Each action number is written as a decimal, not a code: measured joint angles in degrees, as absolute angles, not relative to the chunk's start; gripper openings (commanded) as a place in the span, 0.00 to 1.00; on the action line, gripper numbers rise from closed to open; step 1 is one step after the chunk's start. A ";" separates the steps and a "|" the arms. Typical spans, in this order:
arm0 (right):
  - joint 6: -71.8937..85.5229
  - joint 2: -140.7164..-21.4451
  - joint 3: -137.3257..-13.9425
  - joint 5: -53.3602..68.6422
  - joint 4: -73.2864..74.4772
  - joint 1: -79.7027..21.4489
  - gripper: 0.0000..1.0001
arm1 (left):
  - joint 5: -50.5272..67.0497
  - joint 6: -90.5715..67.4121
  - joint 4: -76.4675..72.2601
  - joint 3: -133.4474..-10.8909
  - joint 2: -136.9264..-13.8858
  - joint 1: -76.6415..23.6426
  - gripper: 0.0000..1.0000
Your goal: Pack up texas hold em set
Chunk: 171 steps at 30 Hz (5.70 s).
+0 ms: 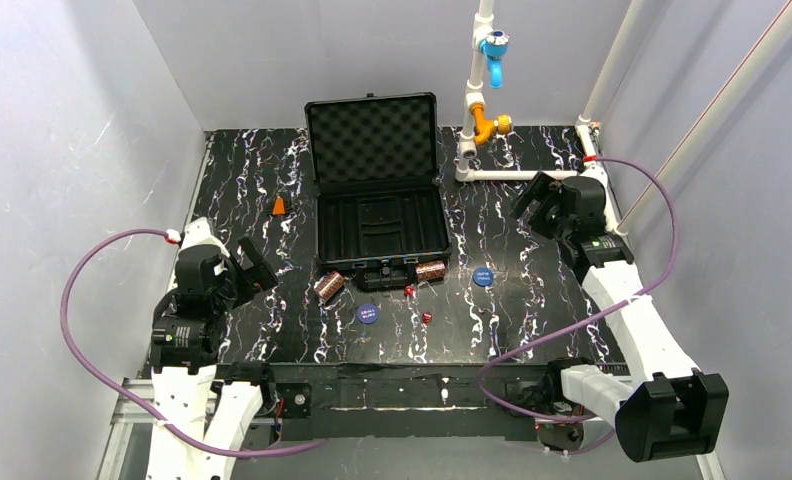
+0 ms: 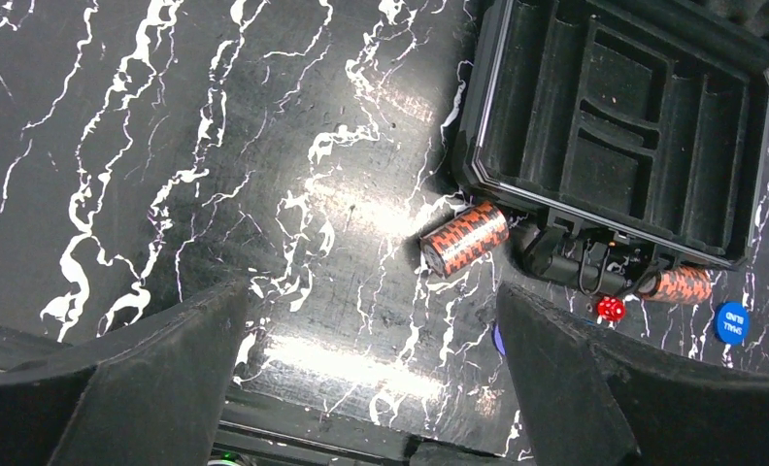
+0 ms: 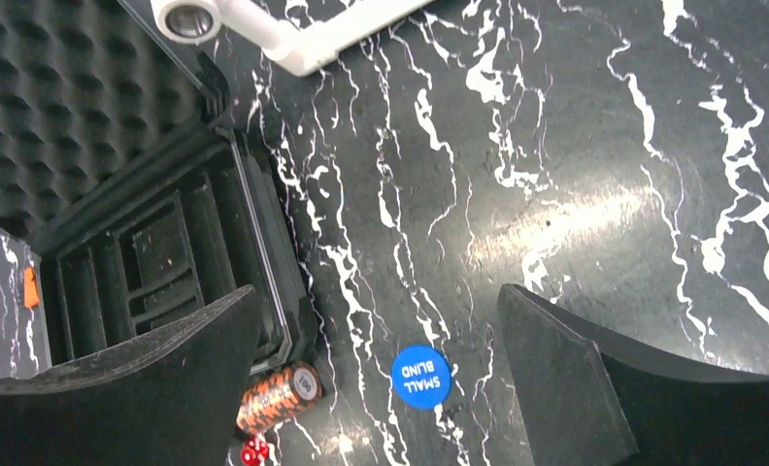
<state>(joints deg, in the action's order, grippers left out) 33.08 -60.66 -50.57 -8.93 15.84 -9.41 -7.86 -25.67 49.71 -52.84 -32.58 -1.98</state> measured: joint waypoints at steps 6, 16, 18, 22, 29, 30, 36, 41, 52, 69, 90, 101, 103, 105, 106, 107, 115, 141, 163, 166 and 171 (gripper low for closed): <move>33.74 -61.65 -53.39 -6.42 25.06 -9.41 1.00 | -6.11 -25.39 49.69 -52.84 -32.58 -1.96 0.99; 30.81 -64.12 -55.37 -5.58 32.05 -24.23 1.00 | -3.40 -24.47 48.75 -52.21 -32.75 -1.69 0.99; 29.56 -64.05 -55.42 -6.20 31.59 -29.19 1.00 | -3.01 -24.40 48.69 -51.99 -33.06 -1.61 0.99; 27.86 -64.07 -55.22 -6.00 29.04 -33.61 1.00 | -2.22 -24.10 48.25 -51.90 -33.54 -1.56 0.99; 27.38 -67.16 -53.45 -7.11 23.38 -39.03 1.00 | -1.43 -23.86 47.97 -51.90 -33.61 -1.56 0.99; 27.33 -67.96 -53.45 -7.64 23.00 -40.34 1.00 | -1.34 -23.81 47.99 -51.88 -33.61 -1.56 0.99; 27.20 -72.53 -53.45 -11.16 20.86 -46.11 1.00 | -0.84 -23.77 47.97 -51.88 -33.82 -1.56 0.99; 26.96 -74.76 -53.43 -15.33 19.88 -49.54 1.00 | -0.78 -23.59 47.92 -51.72 -34.09 -1.56 0.99; 26.57 -79.48 -53.41 -20.01 17.85 -53.58 1.00 | -0.73 -23.57 47.81 -51.66 -34.44 -1.56 0.99; 26.79 -83.48 -52.64 -22.63 17.58 -54.96 1.00 | -0.51 -23.57 47.11 -51.24 -34.83 -1.56 0.99; 28.32 -92.20 -55.57 -30.52 19.33 -55.31 0.92 | 1.13 -23.57 46.89 -51.20 -34.79 -1.56 0.99; 28.21 -93.80 -55.94 -31.29 16.75 -55.31 0.92 | 1.13 -23.57 46.87 -51.16 -34.79 -1.56 0.99; 28.25 -93.84 -55.94 -31.33 16.12 -55.31 0.92 | 1.13 -23.57 46.87 -51.13 -34.79 -1.56 0.99; 28.25 -93.86 -55.94 -31.40 15.66 -55.31 0.92 | 1.13 -23.57 46.87 -51.13 -34.79 -1.56 0.99; 28.25 -93.86 -55.94 -31.48 15.40 -55.31 0.92 | 1.13 -23.57 46.87 -51.13 -34.79 -1.56 0.99; 28.25 -93.89 -55.96 -31.59 15.20 -55.31 0.92 | 1.13 -23.57 46.87 -51.13 -34.79 -1.56 1.00; 28.10 -95.15 -56.60 -33.10 14.31 -55.31 0.89 | 1.13 -23.57 46.87 -51.11 -34.79 -1.56 0.99; 29.93 -94.85 -54.04 -35.77 11.79 -54.96 0.74 | 1.13 -23.57 46.87 -51.09 -34.83 -1.56 0.99; 29.71 -83.40 -49.32 -31.57 17.91 -54.43 0.97 | 1.13 -23.57 46.87 -51.09 -34.85 -1.56 0.99; 29.71 -82.94 -49.32 -31.66 17.82 -54.43 0.97 | 1.15 -23.57 46.87 -51.09 -34.85 -1.56 0.99; 29.89 -83.33 -49.32 -31.79 17.89 -54.43 0.97 | 1.15 -23.57 46.85 -51.09 -35.07 -1.56 0.99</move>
<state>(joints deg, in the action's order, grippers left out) 29.89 -83.33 -49.32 -31.79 17.89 -54.43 1.15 -23.57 46.85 -51.09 -35.07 -1.56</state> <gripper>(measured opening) 0.970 0.992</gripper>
